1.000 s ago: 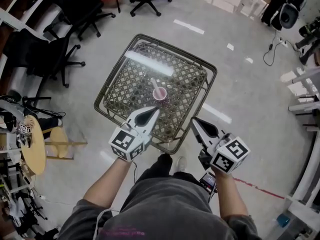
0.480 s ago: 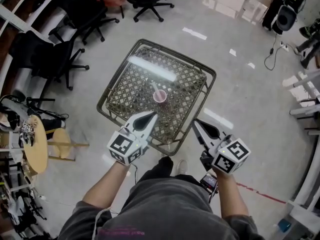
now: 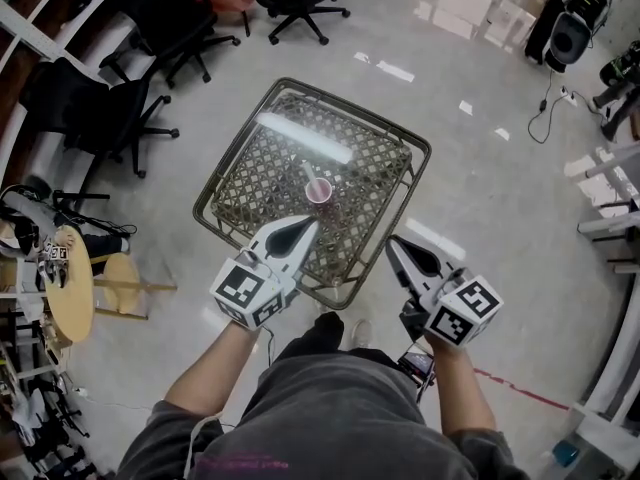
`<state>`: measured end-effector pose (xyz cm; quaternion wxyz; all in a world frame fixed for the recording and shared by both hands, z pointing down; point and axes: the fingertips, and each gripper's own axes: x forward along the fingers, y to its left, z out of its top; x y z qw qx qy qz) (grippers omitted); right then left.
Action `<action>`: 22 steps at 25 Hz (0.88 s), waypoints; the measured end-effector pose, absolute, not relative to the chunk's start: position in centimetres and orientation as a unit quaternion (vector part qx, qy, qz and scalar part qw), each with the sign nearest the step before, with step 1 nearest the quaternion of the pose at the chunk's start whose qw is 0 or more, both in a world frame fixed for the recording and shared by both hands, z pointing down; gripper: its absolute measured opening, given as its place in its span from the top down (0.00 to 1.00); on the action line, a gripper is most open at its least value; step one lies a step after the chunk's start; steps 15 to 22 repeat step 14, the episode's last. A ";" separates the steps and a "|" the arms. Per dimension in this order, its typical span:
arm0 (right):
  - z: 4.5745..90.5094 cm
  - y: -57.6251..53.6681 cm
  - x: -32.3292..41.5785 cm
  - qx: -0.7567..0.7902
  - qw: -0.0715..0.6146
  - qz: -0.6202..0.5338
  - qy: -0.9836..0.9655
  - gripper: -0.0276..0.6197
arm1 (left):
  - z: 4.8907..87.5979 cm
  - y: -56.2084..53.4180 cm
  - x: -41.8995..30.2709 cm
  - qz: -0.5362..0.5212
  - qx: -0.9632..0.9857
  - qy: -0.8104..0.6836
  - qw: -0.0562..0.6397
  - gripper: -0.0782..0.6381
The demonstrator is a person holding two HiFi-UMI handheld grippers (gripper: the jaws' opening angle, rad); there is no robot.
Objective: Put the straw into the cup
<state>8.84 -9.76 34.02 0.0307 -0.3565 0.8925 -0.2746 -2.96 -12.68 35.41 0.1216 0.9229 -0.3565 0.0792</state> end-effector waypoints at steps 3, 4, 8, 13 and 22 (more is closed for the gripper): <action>33.8 -9.8 8.7 -0.355 0.030 -0.272 0.894 0.94 | 35.1 -12.8 -3.0 0.072 0.922 -0.360 0.124 0.88; 33.7 -9.8 8.7 -0.355 0.029 -0.272 0.894 0.94 | 34.9 -12.8 -3.1 0.070 0.922 -0.361 0.124 0.88; 33.5 -9.8 8.6 -0.354 0.027 -0.270 0.895 0.94 | 34.6 -12.8 -3.2 0.065 0.921 -0.365 0.124 0.88; 33.1 -9.6 8.3 -0.350 0.025 -0.269 0.897 0.94 | 34.6 -12.7 -3.8 0.061 0.917 -0.372 0.130 0.88; 33.0 -9.6 8.3 -0.350 0.025 -0.268 0.897 0.94 | 34.6 -12.6 -3.9 0.060 0.916 -0.373 0.131 0.88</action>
